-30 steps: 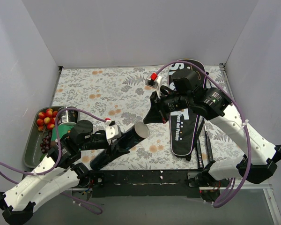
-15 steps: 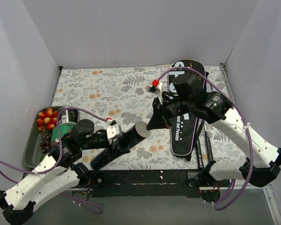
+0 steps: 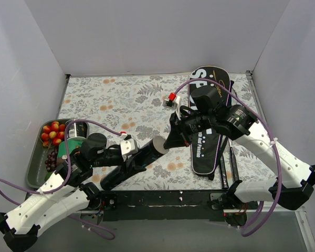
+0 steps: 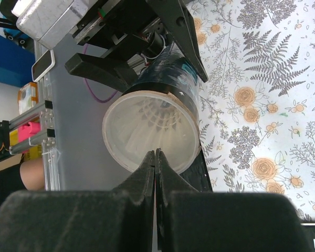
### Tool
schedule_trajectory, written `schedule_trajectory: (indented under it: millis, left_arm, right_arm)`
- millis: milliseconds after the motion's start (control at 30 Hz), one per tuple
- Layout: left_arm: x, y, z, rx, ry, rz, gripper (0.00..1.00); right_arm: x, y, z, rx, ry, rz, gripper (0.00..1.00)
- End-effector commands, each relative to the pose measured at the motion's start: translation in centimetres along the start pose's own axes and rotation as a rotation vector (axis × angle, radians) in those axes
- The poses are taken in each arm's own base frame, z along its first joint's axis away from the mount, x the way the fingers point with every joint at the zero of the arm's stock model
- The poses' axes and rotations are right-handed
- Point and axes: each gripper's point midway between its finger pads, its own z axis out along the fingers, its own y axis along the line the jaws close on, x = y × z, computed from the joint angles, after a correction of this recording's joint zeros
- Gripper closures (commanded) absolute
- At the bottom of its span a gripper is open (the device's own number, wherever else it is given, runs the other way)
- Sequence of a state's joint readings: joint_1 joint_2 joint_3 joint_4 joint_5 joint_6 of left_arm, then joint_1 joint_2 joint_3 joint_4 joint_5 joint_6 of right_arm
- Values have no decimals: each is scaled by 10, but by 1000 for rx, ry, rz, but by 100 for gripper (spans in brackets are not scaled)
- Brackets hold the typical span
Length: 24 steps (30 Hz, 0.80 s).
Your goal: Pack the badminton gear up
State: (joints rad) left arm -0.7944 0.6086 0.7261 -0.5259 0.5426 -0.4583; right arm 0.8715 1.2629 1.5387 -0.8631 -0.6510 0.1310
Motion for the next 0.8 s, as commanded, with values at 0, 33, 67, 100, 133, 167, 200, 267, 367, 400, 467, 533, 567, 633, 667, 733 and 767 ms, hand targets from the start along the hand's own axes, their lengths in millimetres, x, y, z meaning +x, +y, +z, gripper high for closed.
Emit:
schedule_trajectory:
  millis: [0, 33, 67, 100, 133, 167, 200, 267, 367, 400, 467, 533, 567, 633, 667, 733, 767]
  left_arm:
    - [-31, -2, -4, 5, -104, 63, 81]
    - [-30, -1, -5, 2, -104, 62, 81]
    - [-30, -2, -5, 4, -105, 62, 81]
    - [-31, -2, -5, 3, -107, 62, 81]
    - [-30, -2, -5, 2, -106, 63, 81]
    - [-30, -2, -6, 2, -108, 64, 81]
    - [-31, -2, -6, 0, -110, 64, 81]
    - [-31, -2, -7, -2, -112, 65, 81]
    - [-30, -3, -7, -1, -113, 62, 81]
    - [-30, -2, -8, -5, -115, 62, 81]
    - [-30, -3, -8, -6, -116, 62, 81]
    - [-30, -4, -9, -6, -120, 62, 81]
    - [-31, -4, -10, -7, -122, 64, 81]
    - [-31, -4, -10, -8, -123, 65, 81]
    - [-31, -4, -11, -8, -123, 63, 81]
    - [-32, -4, -11, -10, -126, 65, 81]
    - [-32, -4, -11, -10, -126, 66, 81]
  right_arm:
    - [2, 2, 9, -26, 3, -21, 99]
    - [3, 3, 10, -31, 8, -22, 99]
    - [5, 2, 13, -33, 14, -21, 99]
    - [7, 0, 15, -33, 23, -16, 99]
    - [7, 1, 17, -36, 25, -19, 99]
    - [10, 0, 20, -36, 37, -10, 99]
    - [11, -1, 21, -37, 39, -12, 99]
    - [14, -2, 25, -37, 50, -8, 99]
    - [20, -4, 32, -43, 67, -4, 99]
    - [24, -5, 35, -44, 77, 5, 99]
    - [26, -3, 39, -54, 79, 3, 99]
    - [29, -2, 45, -65, 87, 8, 99]
    - [31, -3, 47, -65, 92, 11, 99]
    - [35, -1, 52, -74, 105, 13, 99]
    - [35, -1, 54, -78, 105, 9, 99]
    - [38, 0, 58, -81, 115, 15, 99]
    - [38, 0, 60, -83, 110, 14, 99]
